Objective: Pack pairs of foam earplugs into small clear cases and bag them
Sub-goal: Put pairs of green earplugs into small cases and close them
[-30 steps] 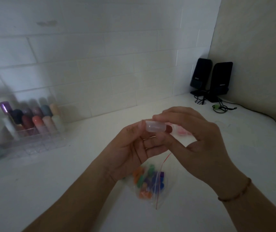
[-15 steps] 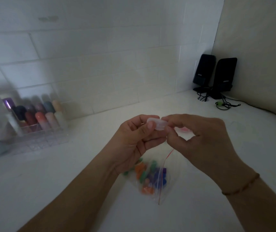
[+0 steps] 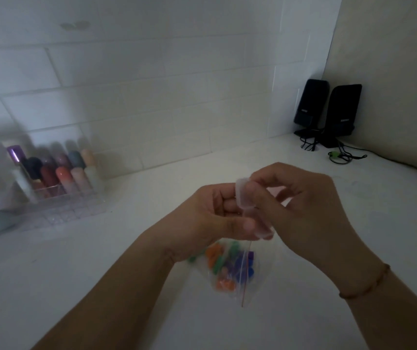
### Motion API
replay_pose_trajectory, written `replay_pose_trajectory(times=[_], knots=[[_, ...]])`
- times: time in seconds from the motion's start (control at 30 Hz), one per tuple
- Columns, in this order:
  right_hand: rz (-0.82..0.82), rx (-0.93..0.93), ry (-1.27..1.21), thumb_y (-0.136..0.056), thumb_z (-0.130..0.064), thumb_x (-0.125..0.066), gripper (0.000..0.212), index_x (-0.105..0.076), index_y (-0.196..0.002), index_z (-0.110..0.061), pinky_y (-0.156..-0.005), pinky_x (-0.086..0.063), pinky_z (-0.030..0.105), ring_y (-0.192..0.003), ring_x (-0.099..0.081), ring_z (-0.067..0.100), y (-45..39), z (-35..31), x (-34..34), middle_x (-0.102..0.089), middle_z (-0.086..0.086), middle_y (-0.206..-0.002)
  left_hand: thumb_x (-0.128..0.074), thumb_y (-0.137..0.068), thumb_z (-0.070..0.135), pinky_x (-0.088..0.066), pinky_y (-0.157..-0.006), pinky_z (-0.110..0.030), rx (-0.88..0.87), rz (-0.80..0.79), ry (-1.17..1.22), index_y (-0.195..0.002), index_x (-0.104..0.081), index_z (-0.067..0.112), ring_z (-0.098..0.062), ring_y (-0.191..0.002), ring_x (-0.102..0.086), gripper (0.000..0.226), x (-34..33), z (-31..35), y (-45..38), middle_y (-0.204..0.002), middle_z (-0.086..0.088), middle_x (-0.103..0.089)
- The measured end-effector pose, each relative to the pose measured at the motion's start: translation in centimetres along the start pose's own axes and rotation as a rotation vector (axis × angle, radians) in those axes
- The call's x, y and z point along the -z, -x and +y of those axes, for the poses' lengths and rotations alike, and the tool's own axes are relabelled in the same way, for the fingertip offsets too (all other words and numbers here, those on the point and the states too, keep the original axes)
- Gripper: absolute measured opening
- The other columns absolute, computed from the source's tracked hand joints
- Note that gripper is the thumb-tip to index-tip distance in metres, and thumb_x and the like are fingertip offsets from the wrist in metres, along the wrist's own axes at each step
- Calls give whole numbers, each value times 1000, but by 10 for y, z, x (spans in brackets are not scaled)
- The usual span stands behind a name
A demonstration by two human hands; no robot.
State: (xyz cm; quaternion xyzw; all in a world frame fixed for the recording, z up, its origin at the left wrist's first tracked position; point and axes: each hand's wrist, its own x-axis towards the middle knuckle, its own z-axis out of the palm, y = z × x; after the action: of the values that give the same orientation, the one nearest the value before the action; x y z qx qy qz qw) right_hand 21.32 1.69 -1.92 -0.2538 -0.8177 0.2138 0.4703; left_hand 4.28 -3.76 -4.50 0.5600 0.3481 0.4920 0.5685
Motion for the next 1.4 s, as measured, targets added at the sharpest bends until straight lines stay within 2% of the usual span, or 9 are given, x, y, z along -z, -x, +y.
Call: replay_pose_trajectory(times=[0.17,0.3,0.37,0.47,0.53,0.6,0.77,1.2,1.4], knots=[[-1,-65,-67,-76,-33,-61,13,-65,-69,-23,-51,-45,28,-60,-55,15,-8,-2,23,-61,2,-67,-62,-83,13,-59,-73,-33,31,333,253,-115,-63,5,-25,-88,-71,33,11,15,0,-101,-12,-71],[-836,-298,202,-85,-34,-62,15,-76,-83,-29,-46,-35,13,-39,-43,3,-7,-7,41,-54,-13,-43,-58,-89,16,-61,-68,-33,104,546,394,-112,-62,4,-24,-77,-70,26,19,16,-4,-96,-13,-69],[-972,-286,293,-91,-35,-59,18,-70,-105,-35,-49,-35,7,-44,-49,-7,-4,-9,33,-49,-29,-41,-54,-93,17,-61,-69,-34,138,587,421,-110,-63,2,-25,-77,-70,25,19,15,-5,-96,-15,-68],[-919,-244,389,-95,-42,-51,33,-55,-128,-42,-64,-36,6,-58,-50,-15,4,-12,16,-60,-35,-70,-50,-96,19,-60,-70,-36,144,606,474,-111,-61,0,-28,-79,-69,28,18,13,-5,-98,-19,-65],[-867,-165,475,-98,-44,-44,35,-48,-133,-44,-82,-41,19,-85,-53,-7,11,-10,5,-61,-23,-116,-50,-96,19,-60,-71,-38,147,615,477,-113,-61,0,-29,-81,-68,28,19,12,-4,-100,-20,-64],[-807,-151,540,-100,-41,-39,35,-49,-133,-42,-89,-44,27,-107,-56,11,17,-8,-6,-58,-11,-125,-51,-95,19,-60,-73,-38,156,629,466,-113,-61,0,-29,-82,-68,28,19,11,-5,-100,-19,-65],[-682,-140,617,-97,-37,-44,26,-61,-117,-37,-76,-44,27,-97,-60,19,19,-3,-20,-64,-3,-109,-52,-94,18,-60,-69,-35,164,644,465,-108,-64,0,-26,-79,-68,26,18,9,-6,-96,-16,-65],[-552,-262,335,-79,-34,-72,10,-69,-70,-33,-52,-37,12,-55,-56,-2,1,1,8,-59,-16,-61,-50,-93,19,-59,-71,-36,188,615,499,-116,-62,-4,-27,-83,-67,34,13,11,-6,-101,-18,-66],[-116,-315,-188,-78,-15,-76,10,-70,-79,-24,-44,-46,14,-43,-60,7,-6,-5,13,-71,-11,-65,-54,-86,20,-59,-78,-39,222,515,483,-114,-63,-6,-30,-91,-69,38,3,6,-7,-112,-24,-67]])
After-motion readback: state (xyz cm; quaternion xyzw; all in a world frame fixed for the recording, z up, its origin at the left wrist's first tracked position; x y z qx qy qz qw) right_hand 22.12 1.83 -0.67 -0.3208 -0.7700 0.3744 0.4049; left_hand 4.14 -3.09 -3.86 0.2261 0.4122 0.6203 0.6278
